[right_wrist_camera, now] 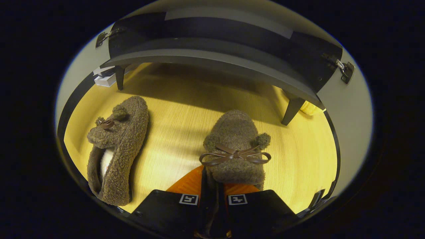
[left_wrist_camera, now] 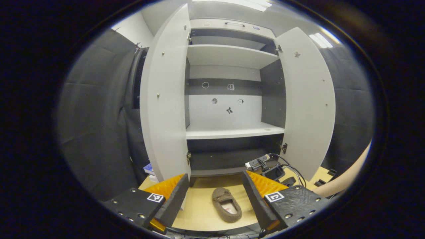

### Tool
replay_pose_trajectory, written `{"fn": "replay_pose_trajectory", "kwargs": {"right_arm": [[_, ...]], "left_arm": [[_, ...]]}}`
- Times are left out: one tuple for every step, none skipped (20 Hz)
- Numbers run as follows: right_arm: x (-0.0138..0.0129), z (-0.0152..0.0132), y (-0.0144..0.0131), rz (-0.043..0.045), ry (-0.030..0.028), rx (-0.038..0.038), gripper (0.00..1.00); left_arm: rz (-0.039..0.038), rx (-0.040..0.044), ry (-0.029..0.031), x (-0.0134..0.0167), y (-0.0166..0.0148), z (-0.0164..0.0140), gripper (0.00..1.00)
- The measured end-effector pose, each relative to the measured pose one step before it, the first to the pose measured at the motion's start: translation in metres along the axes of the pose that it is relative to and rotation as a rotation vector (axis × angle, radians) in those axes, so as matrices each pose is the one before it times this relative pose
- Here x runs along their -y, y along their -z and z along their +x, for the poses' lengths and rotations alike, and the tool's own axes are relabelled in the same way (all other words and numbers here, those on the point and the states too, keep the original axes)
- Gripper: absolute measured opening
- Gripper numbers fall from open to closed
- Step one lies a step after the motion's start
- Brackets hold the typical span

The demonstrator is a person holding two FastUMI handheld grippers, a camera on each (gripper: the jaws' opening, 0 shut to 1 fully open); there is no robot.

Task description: Grab one shoe with the right hand and put it into the shoe cabinet, grab the other shoe with the left hand and put it into the shoe cabinet; then close the right door with the right hand and the left door with the left hand.

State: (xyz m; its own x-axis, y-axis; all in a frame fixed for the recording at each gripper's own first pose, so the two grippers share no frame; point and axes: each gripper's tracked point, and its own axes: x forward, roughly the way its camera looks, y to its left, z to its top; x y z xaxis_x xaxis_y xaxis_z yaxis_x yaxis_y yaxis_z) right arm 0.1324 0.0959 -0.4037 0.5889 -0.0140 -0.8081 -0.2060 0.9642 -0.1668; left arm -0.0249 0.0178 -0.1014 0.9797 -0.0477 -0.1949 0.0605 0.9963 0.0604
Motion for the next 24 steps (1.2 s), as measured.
{"fn": "replay_pose_trajectory", "kwargs": {"right_arm": [[-0.00128, 0.00047, 0.00429, 0.00065, -0.01293, -0.00719, 0.1], [-0.00025, -0.00422, 0.00134, -0.0004, -0.02082, -0.00399, 0.05], [0.00149, -0.00152, 0.00043, 0.00785, -0.02136, -0.00081, 0.04], [0.00206, -0.00478, 0.00027, 0.00636, -0.01637, 0.00499, 0.02], [0.00313, -0.00487, -0.00227, -0.0038, -0.01419, 0.01586, 0.02], [0.0064, -0.00725, -0.00552, -0.0009, 0.00091, 0.0177, 0.02], [0.00596, -0.00841, -0.00334, 0.02204, -0.00568, 0.0073, 0.02], [0.00186, -0.00928, -0.00399, 0.04239, -0.01042, 0.00871, 0.02], [-0.00014, -0.00648, -0.00068, 0.03714, -0.00936, 0.00848, 0.02], [0.00253, -0.00981, -0.00462, 0.02318, -0.00324, 0.01497, 0.02], [0.00368, -0.00996, -0.00158, 0.01105, -0.00111, 0.01353, 0.0], [0.00127, -0.0109, -0.00162, 0.00616, -0.00339, 0.01233, 0.02], [-0.00103, -0.00941, -0.00027, 0.0051, -0.00814, 0.01089, 0.02], [-0.00154, -0.01215, 0.00003, 0.0083, -0.01382, 0.00638, 0.01], [-0.00177, -0.01128, 0.00279, 0.00831, -0.01265, 0.00472, 0.02], [-0.00259, -0.01078, 0.0021, 0.00782, -0.01451, 0.00339, 0.02], [-0.00459, -0.01162, 0.00335, 0.00748, -0.01432, 0.00361, 0.02], [-0.0034, -0.01105, 0.00236, 0.00935, -0.01169, 0.00371, 0.02], [-0.00533, -0.01102, 0.00362, 0.01133, -0.01225, 0.0052, 0.02], [-0.00605, -0.01004, 0.00238, 0.01329, -0.01276, 0.004, 0.02], [-0.0055, -0.00838, 0.00326, 0.01241, -0.01111, 0.00331, 0.02], [-0.00492, -0.00818, 0.00151, 0.00543, -0.00952, 0.00078, 0.01], [-0.00475, -0.00753, 0.0006, 0.00381, -0.0081, 0.00118, 0.01], [-0.00432, -0.00675, -0.00316, -0.00071, -0.00986, 0.00406, 0.01]], "left_arm": [[-0.00745, -0.00039, -0.0017, 0.00073, 0.00068, -0.00056, 0.99], [-0.00248, 0.00075, -0.00148, -0.00011, -0.00011, -0.00052, 0.94], [0.00128, 0.00107, -0.00297, -0.00064, 0.00007, -0.00051, 0.99], [0.00468, 0.00042, -0.00163, -0.00045, 0.0014, 0.00022, 0.94], [0.01721, 0.00241, -0.00195, -0.00027, -0.00088, -0.00019, 0.94], [0.03269, 0.00705, -0.00565, -0.00234, -0.00168, 0.00016, 0.99], [0.03556, 0.00585, -0.00267, 0.00012, -0.00226, -0.00092, 0.94], [0.02189, 0.00262, 0.00439, 0.00089, -0.00132, 0.00031, 0.94], [0.00337, -0.00171, 0.00751, 0.00144, 0.00035, 0.00056, 0.99], [-0.00838, -0.00312, 0.00651, 0.00123, 0.00386, 0.00126, 0.99], [-0.01095, -0.00351, 0.0049, 0.00053, 0.00049, 0.00016, 0.99], [-0.00854, -0.00366, 0.00446, 0.0006, 0.00229, 0.00065, 0.99], [-0.00478, -0.00217, 0.0046, 0.00076, 0.00184, 0.00062, 0.99], [-0.00271, -0.00044, 0.00327, 0.00075, 0.00023, 0.00088, 0.99], [-0.00354, -0.00125, 0.00313, 0.00102, 0.00064, 0.00108, 0.99], [-0.00545, -0.00352, 0.00472, 0.00138, 0.00179, 0.0016, 0.99], [-0.00608, -0.00474, 0.00625, 0.00141, 0.00172, 0.00466, 0.99], [-0.00555, -0.0039, 0.00603, 0.00034, 0.00154, 0.0041, 0.99], [-0.00507, -0.00481, 0.0052, 0.00104, 0.00038, 0.00317, 0.99], [-0.00372, -0.00373, 0.00348, -0.00043, 0.00275, 0.00164, 0.99], [-0.00279, -0.00217, 0.00275, 0.0001, 0.00012, 0.00178, 0.99], [-0.00124, -0.00118, 0.0032, 0.00045, 0.0016, 0.00127, 0.89], [-0.00055, -0.00029, 0.00438, 0.00085, -0.00025, 0.00162, 0.94], [0.00047, 0.0, 0.00653, 0.00154, 0.00064, 0.00123, 0.94]]}}
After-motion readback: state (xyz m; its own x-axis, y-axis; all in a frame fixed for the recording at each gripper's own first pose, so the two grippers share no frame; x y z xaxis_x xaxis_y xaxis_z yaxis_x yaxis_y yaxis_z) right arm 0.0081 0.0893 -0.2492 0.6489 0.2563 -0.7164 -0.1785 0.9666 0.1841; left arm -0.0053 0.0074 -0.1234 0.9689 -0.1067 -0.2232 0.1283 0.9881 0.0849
